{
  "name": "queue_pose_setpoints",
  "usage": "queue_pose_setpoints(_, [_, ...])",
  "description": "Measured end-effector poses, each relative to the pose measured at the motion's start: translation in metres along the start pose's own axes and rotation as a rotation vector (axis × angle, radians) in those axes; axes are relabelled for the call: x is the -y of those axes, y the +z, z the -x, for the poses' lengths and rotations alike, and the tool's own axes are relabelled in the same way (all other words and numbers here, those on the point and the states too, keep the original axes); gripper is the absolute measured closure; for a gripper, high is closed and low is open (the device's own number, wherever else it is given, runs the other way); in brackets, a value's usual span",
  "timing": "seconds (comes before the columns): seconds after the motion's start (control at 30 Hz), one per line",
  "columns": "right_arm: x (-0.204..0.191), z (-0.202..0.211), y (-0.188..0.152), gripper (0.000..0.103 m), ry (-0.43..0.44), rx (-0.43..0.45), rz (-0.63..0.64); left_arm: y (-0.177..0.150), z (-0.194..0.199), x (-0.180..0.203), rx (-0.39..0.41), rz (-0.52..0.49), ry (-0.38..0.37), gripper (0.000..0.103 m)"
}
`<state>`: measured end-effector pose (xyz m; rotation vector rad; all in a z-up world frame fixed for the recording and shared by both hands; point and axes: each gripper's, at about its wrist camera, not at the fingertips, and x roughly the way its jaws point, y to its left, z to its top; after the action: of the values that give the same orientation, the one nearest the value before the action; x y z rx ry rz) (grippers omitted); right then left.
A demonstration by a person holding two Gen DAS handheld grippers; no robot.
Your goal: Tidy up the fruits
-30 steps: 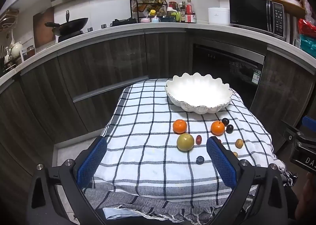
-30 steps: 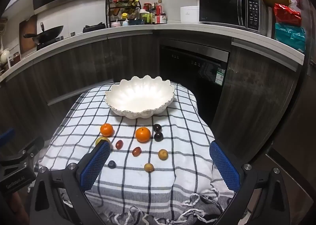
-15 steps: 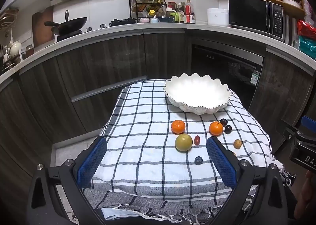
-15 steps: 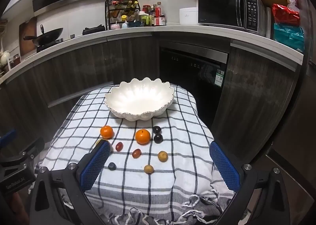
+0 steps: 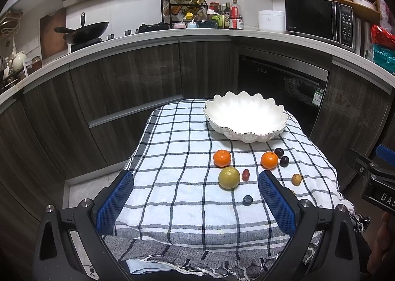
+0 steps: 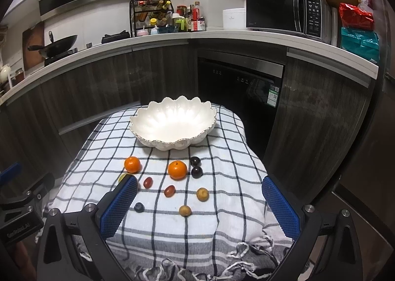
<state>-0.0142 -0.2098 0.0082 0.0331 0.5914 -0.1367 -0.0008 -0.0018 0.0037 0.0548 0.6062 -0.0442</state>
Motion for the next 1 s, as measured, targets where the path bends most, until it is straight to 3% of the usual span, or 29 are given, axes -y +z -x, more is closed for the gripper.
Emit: queue_pose_setpoints(1.0, [-0.0003, 0.0007, 0.0001, 0.001, 0.003, 0.004, -0.004, 0.0009, 0.0028, 0.0014, 0.009, -0.006, -0.004, 0.000])
